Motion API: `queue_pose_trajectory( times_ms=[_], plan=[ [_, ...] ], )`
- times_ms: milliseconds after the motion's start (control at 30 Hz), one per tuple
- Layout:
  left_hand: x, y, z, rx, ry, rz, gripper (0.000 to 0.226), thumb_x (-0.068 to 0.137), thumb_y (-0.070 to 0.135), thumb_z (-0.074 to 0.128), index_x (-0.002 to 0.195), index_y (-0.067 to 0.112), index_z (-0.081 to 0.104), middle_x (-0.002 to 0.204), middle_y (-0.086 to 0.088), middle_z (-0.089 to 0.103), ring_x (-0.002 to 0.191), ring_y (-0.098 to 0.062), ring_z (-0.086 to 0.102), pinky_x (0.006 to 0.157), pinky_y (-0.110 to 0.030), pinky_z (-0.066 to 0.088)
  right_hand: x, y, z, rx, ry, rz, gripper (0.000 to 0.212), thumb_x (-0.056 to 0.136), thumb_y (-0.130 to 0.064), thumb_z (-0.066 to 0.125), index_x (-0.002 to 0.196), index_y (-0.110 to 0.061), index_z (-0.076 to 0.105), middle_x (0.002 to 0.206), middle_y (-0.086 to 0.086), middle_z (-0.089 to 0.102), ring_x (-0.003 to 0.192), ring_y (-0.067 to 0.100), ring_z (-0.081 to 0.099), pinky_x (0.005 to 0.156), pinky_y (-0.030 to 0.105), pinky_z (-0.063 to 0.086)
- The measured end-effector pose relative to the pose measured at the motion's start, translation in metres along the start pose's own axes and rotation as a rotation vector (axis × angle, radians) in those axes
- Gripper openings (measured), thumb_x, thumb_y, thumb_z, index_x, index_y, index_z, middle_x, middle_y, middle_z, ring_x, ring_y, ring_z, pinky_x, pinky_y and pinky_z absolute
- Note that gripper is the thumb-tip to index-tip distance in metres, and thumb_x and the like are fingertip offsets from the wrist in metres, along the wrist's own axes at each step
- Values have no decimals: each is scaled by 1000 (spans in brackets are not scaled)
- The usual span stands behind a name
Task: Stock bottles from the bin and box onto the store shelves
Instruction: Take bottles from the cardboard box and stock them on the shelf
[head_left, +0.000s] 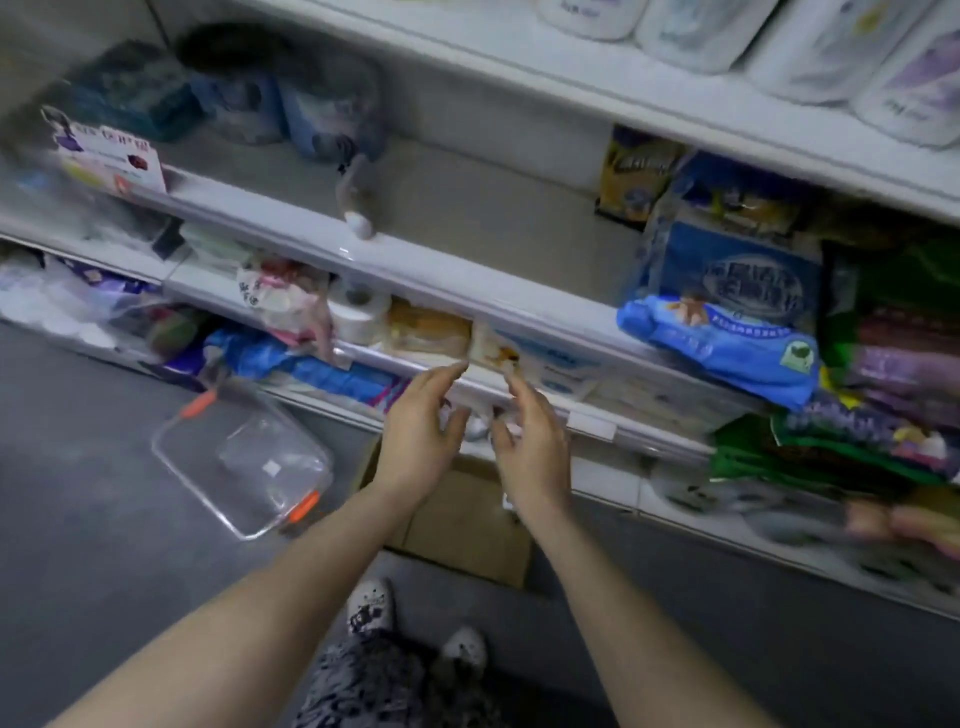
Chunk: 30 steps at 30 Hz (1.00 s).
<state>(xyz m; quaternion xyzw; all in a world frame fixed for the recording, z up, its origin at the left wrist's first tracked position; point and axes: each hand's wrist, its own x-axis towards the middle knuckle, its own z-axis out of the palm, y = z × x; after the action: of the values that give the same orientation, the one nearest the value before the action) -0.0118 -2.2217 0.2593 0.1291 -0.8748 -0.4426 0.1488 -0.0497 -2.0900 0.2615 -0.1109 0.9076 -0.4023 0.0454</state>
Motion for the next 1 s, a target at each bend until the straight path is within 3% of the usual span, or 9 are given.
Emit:
queue_pose_trajectory(
  times_ms=[100,233,367,433,567,800,1000],
  plan=[
    [-16,-28,29,4,-85,-49,53,83,2,68,133,13,57,122,-6,64,104,-19,63,91,-37,54,-13,41,22,-33,-6,69,57,87,-6,67,140,-21,52,136,2,60,118,24,61,95,48,52],
    [-35,-74,74,-7,-194,-79,54,81,2,66,133,13,58,124,-6,63,110,-22,64,92,-40,55,-32,94,53,-23,-63,178,63,84,0,64,141,-20,50,139,5,57,124,29,56,98,51,50],
    [-55,-115,116,-7,-288,-119,55,83,6,69,136,15,56,127,-5,62,114,-18,60,95,-39,52,-49,142,76,-73,-164,304,57,91,-6,62,143,-23,48,138,1,58,126,21,55,106,32,44],
    [-63,-134,136,2,-340,-135,56,83,6,69,137,16,55,126,-4,63,115,-16,59,97,-37,51,-55,164,88,-86,-191,348,57,91,-5,62,144,-20,48,138,2,58,126,20,55,102,24,40],
    [-74,-175,175,25,-416,-173,57,83,13,67,137,20,53,125,-4,63,113,-20,61,93,-43,53,-60,208,114,-92,-189,409,58,87,1,60,141,-18,51,132,7,61,114,24,60,94,26,43],
    [-84,-237,239,4,-515,-212,59,85,8,68,140,22,50,133,-1,60,117,-16,59,98,-38,51,-54,287,161,-129,-192,461,61,88,-2,61,144,-23,48,139,1,58,122,20,58,104,39,47],
    [-91,-302,302,32,-593,-262,62,88,11,68,144,23,46,135,1,57,121,-14,55,102,-38,49,-38,367,201,-213,-208,508,63,88,-5,64,146,-22,44,138,4,59,122,24,57,103,34,46]
  ],
)
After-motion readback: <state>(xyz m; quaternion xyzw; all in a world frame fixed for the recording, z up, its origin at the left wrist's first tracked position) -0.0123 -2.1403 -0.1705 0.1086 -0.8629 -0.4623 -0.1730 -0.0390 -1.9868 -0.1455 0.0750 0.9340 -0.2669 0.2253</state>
